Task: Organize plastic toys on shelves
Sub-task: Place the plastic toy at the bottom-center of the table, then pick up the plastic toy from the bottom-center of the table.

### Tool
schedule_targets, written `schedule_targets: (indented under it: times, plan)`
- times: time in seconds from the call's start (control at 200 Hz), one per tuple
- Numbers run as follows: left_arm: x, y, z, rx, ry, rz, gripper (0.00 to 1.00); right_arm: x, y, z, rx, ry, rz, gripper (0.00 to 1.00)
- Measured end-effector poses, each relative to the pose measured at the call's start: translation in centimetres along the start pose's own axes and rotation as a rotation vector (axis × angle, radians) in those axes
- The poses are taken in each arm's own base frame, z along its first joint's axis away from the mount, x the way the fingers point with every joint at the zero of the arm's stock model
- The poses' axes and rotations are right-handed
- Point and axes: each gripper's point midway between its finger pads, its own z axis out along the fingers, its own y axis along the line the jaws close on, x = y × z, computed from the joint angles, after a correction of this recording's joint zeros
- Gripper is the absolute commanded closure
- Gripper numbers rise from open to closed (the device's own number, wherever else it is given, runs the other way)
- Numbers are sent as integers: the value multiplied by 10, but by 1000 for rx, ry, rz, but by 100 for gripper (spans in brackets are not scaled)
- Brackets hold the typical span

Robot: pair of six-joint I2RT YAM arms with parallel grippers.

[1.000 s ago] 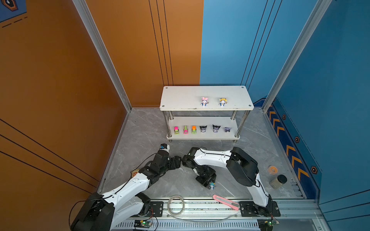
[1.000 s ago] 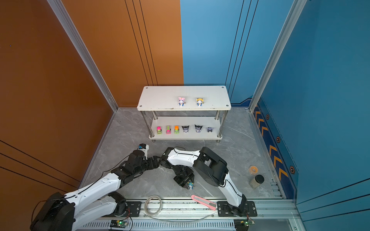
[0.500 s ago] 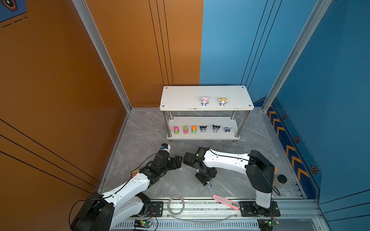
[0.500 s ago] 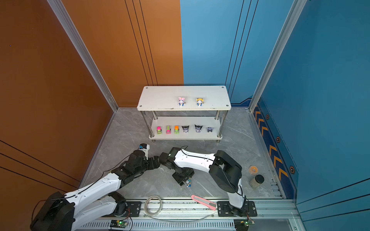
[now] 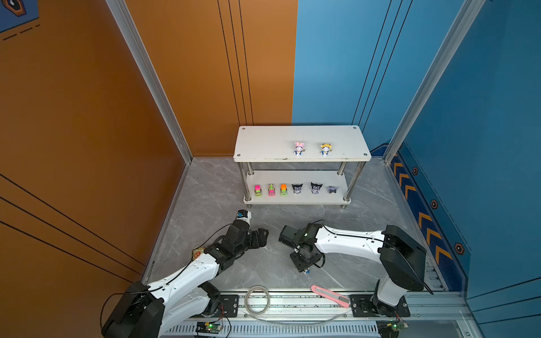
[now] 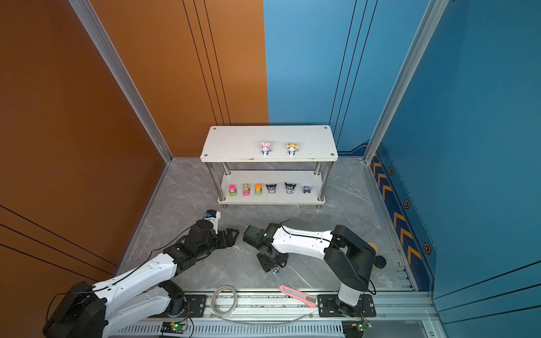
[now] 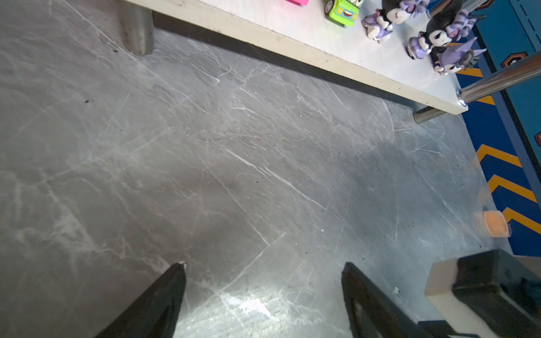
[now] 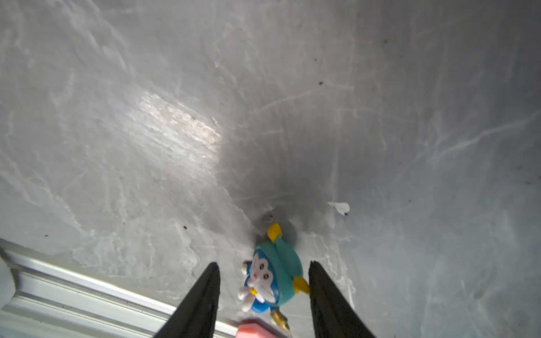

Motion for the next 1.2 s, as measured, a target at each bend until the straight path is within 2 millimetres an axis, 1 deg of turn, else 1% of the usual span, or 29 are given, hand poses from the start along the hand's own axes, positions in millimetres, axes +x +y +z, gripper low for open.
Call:
schedule_targets:
  times: [0.12,0.255,0.34,0.37,0.471,0.516,0.526,0.541,0.656,0.701,0.746,0.961,1.076,1.196]
  plan:
    - [-2,-3,-1,4,-4,4,15,-1,1,7,-18,-8,25,65]
    - [-4,-6,-1,9,-7,9,15,-2,3,8,-34,-17,39,75]
    - [-3,-7,-1,10,-5,10,15,-6,5,7,-49,-31,46,76]
    - [-3,-7,0,10,-4,11,15,-6,5,7,-51,-31,47,74]
    - [-3,-8,0,11,-2,12,15,-5,5,8,-57,-29,45,60]
    - [-4,-8,0,11,-3,12,15,-3,5,10,-55,-22,50,58]
    - [-4,-8,0,12,-3,12,11,-2,4,11,-56,-20,54,58]
    - [-4,-9,0,12,-4,12,10,-1,4,11,-54,-18,52,57]
    - [-5,-10,0,14,-6,17,10,4,1,14,-50,-5,58,56]
    - [-5,-11,0,14,-5,18,10,6,0,13,-52,-5,61,59]
    - [-5,-11,0,14,-5,19,9,7,0,11,-57,-8,65,64]
    - [-6,-13,2,11,3,22,9,8,2,2,-84,-30,81,84]
    - [-8,-16,2,17,-1,24,9,11,2,4,-85,-28,82,88]
    - [-11,-17,1,14,-9,28,9,11,3,5,-89,-35,80,90]
